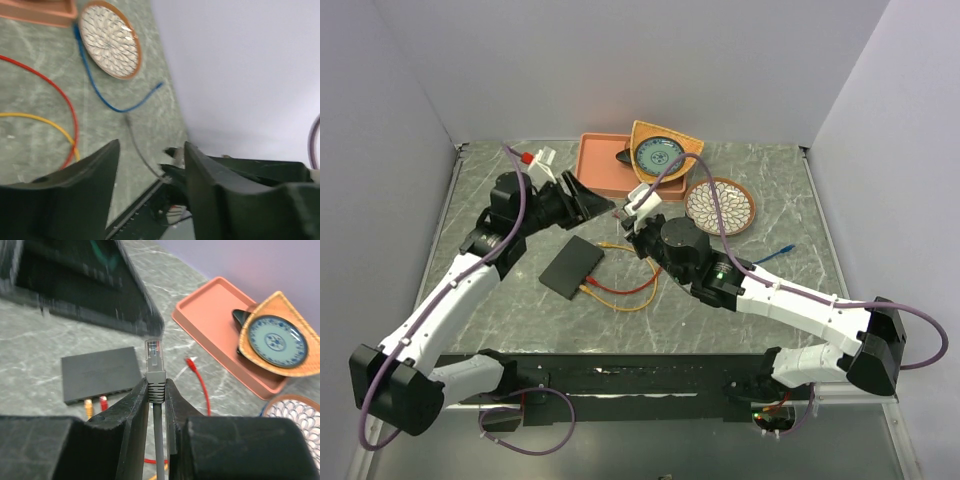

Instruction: Insert the plug into the switch port

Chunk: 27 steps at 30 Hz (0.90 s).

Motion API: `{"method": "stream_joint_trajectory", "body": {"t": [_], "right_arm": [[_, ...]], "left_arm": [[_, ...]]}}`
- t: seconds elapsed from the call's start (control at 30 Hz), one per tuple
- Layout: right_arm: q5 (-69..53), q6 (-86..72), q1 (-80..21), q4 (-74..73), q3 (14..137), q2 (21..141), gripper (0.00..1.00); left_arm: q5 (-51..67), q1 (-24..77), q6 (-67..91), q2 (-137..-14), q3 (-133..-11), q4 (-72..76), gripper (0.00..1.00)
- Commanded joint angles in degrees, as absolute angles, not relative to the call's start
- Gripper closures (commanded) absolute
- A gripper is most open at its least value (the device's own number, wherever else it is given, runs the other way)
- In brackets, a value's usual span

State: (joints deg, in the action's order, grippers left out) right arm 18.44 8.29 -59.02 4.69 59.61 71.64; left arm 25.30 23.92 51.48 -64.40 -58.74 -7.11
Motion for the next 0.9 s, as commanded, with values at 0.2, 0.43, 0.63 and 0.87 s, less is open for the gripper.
{"method": "stream_joint_trajectory", "body": {"t": [0.2,0.43,0.63,0.87], "right_arm": [[10.92,7.74,-55.29,2.99,59.5,75.14,1.0],[1.5,4.57,-52.91,3.16,58.89,82.51,1.0],[-4.3,2.2,-51.68,5.45,59.85,91.47,1.0],[-8.61,0.44,-50.72,7.47,62.66,100.98,1.0]], "left_arm": [[24.71,10.82,42.11,-68.29,-59.07,-8.7,0.31],[18.99,8.0,33.93,-72.42,-52.92,-6.33,0.22],[16.61,6.5,33.66,-76.2,-46.15,1.47,0.22],[16.96,5.63,33.31,-81.55,-40.96,10.01,0.24]]}}
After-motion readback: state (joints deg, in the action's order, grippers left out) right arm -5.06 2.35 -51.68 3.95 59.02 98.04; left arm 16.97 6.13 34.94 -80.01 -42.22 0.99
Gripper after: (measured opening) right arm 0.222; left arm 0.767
